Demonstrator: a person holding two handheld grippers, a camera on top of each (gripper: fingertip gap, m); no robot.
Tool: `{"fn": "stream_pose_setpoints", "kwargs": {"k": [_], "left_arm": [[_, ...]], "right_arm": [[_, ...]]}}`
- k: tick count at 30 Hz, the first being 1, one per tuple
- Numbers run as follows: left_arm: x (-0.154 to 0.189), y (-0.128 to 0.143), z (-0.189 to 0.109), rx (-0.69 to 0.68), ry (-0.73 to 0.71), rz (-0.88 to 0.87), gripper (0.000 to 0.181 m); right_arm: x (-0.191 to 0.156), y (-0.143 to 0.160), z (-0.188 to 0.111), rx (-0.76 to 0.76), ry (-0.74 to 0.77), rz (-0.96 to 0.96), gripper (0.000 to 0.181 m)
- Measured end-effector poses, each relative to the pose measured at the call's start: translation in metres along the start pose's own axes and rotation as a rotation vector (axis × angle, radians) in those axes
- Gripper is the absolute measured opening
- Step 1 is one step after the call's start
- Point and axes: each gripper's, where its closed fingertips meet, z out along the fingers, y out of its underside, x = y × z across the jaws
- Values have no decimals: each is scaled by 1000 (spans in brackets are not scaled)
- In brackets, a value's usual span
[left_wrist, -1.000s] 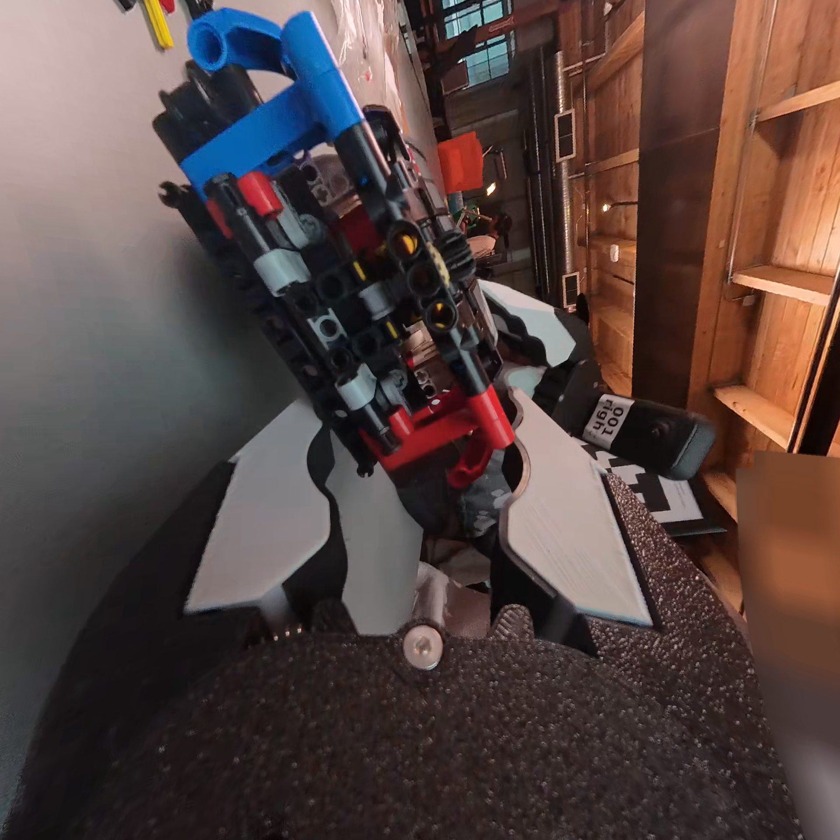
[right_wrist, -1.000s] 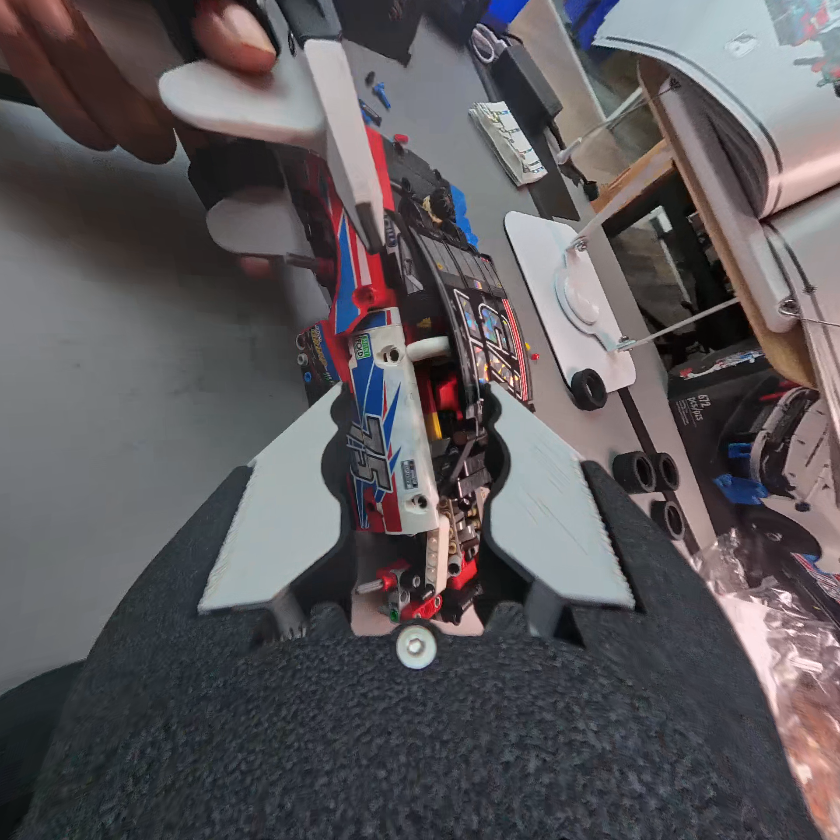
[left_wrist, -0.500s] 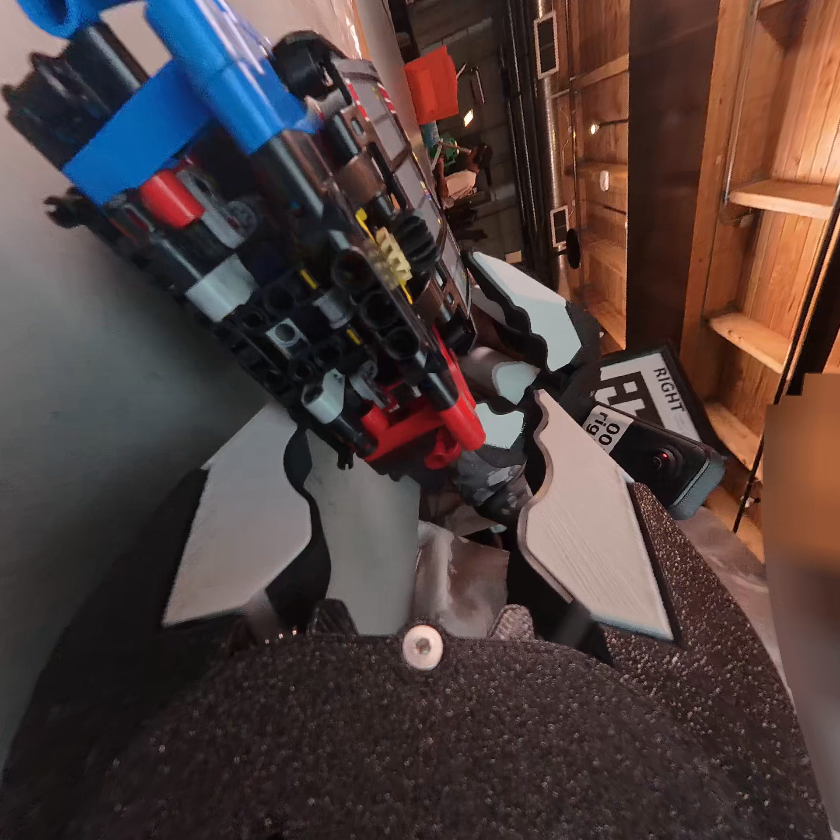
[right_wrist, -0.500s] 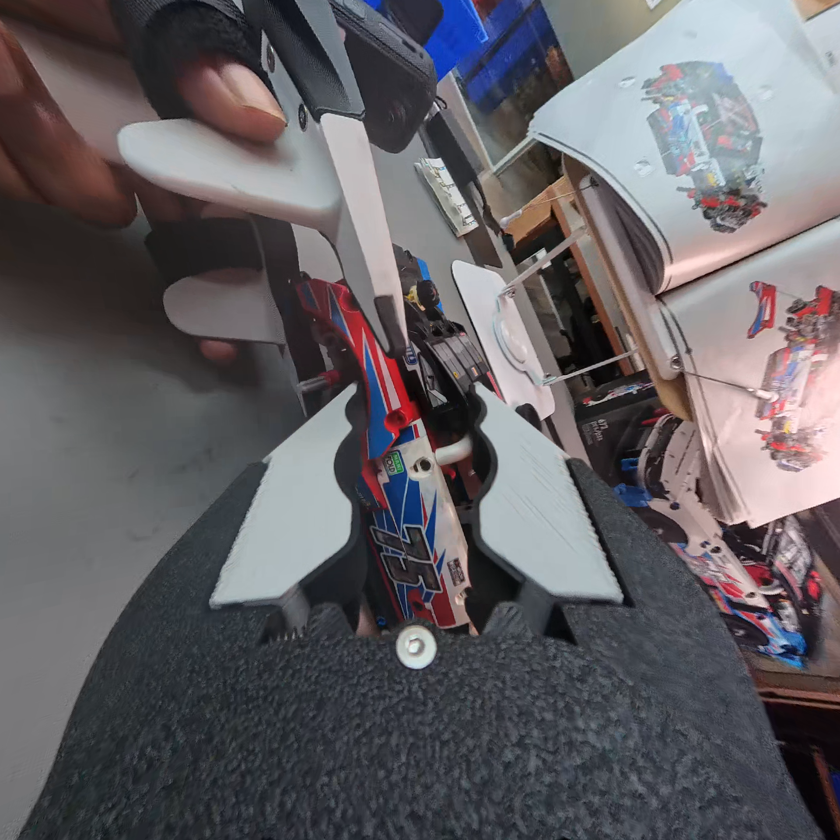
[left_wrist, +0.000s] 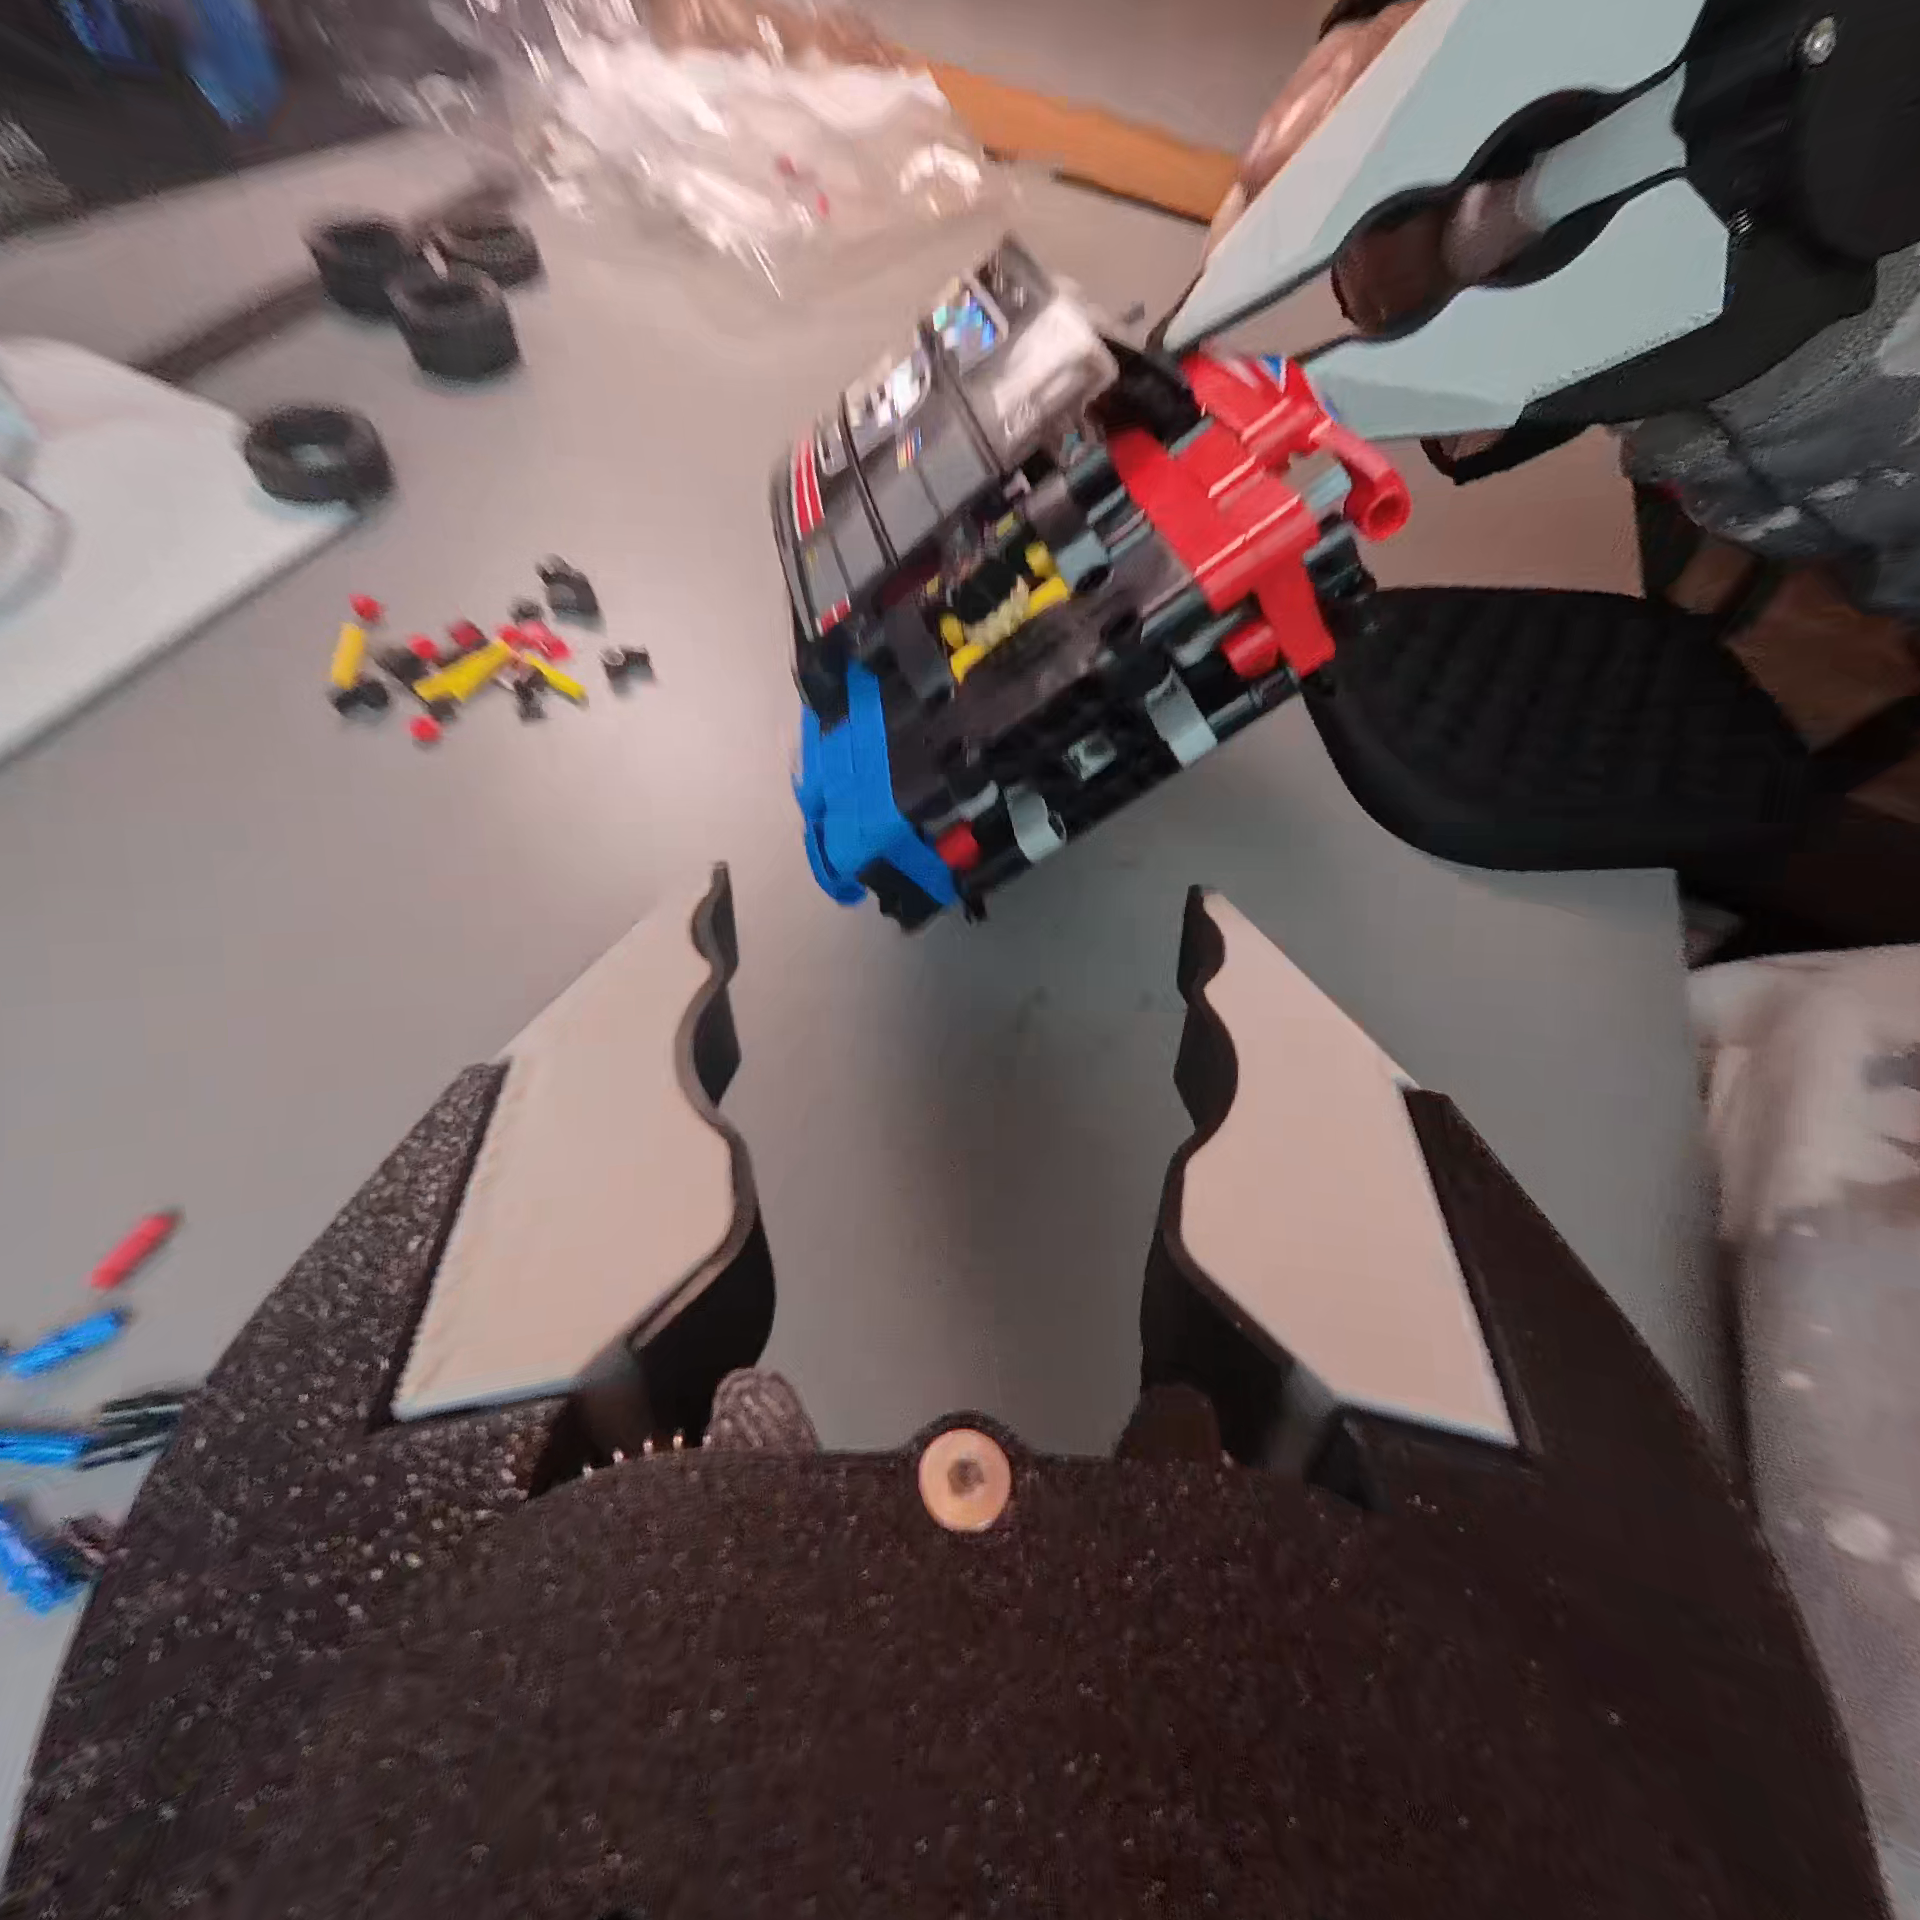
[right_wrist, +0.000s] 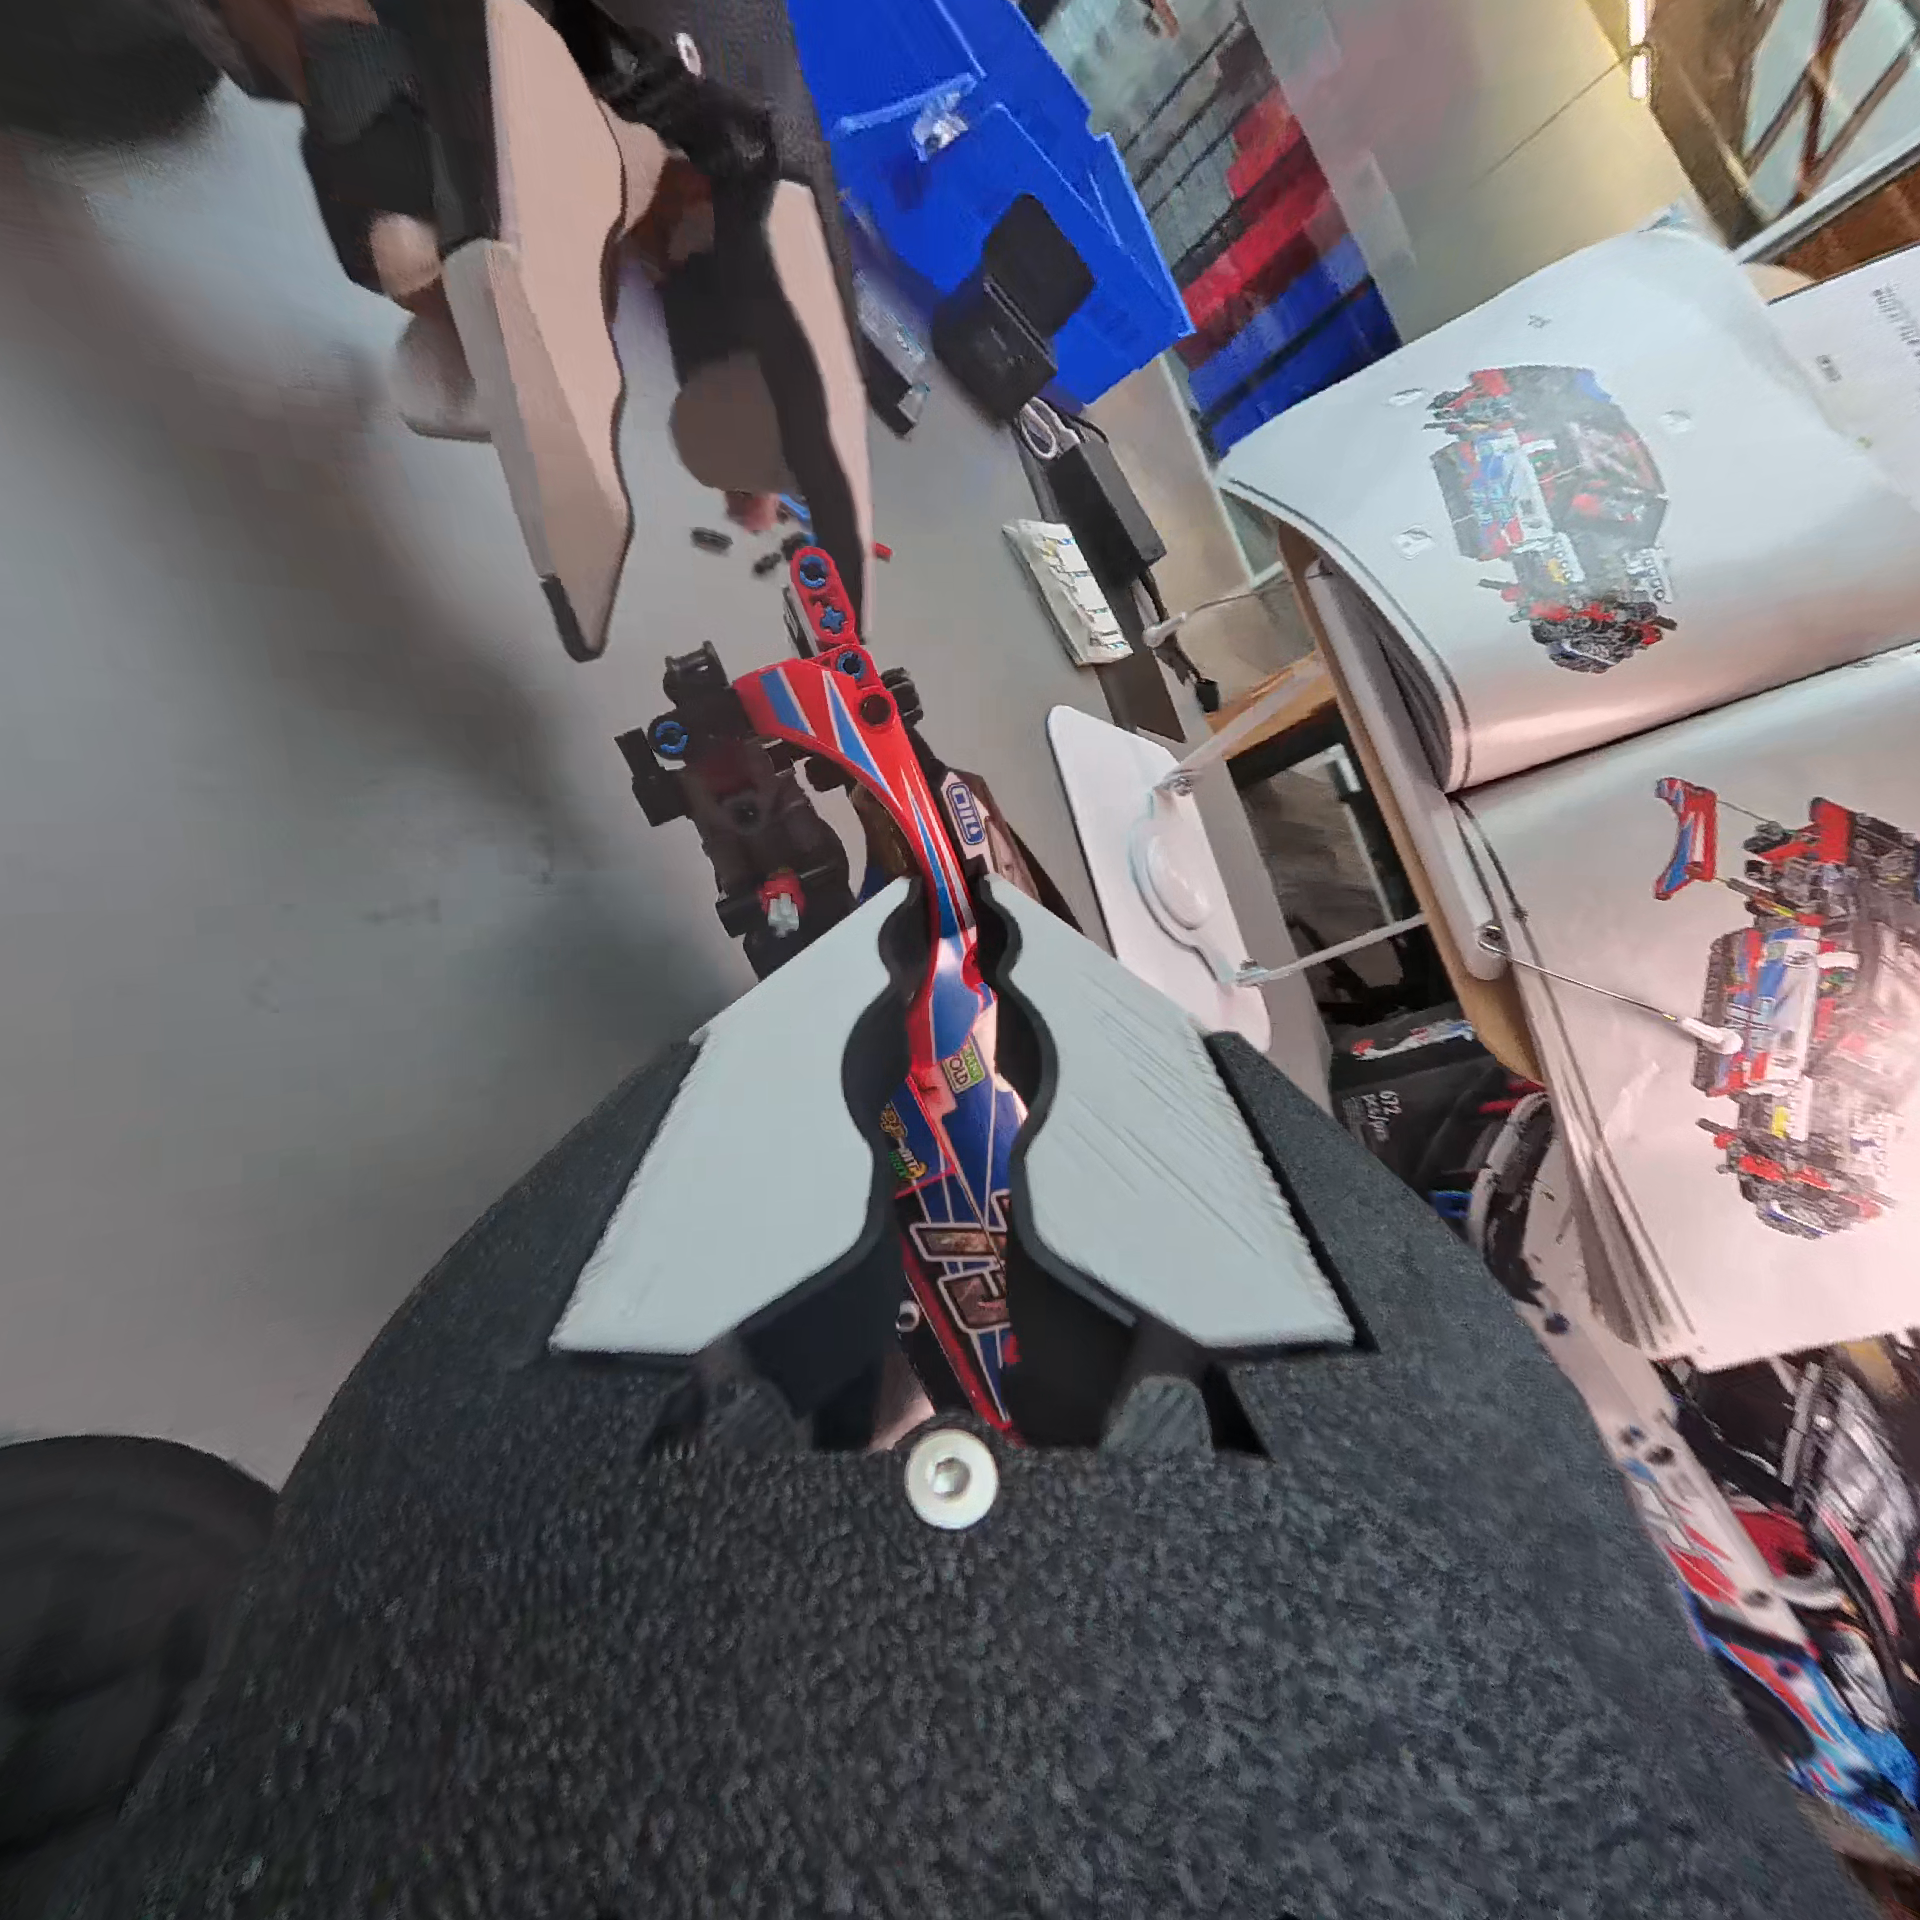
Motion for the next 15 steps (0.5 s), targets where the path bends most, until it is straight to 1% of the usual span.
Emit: {"fn": "stream_pose_setpoints", "kwargs": {"k": [1,3,5,8,11,14,15], "left_arm": [[-1,-11,-3,56,-51,66,97],[10,-25,-3,105,-73,206,103],[29,-29,4,109,-29,303,102],[34,-26,16,74,-46,366,88],[30,-20,19,48,-38,311,86],[35,-9,23,21,66,188,83],[37,-5,24,16,96,159,81]], "right_arm": [[-2,-4,2,0,-52,10,8],[-3,-16,6,4,-124,28,8],[-5,-29,11,11,-207,70,7],[-11,-48,18,28,-319,82,6],[-10,-45,28,-25,-359,7,5],[-16,-50,38,-35,-370,-145,3],[-20,-46,40,-73,-393,-186,3]]}}
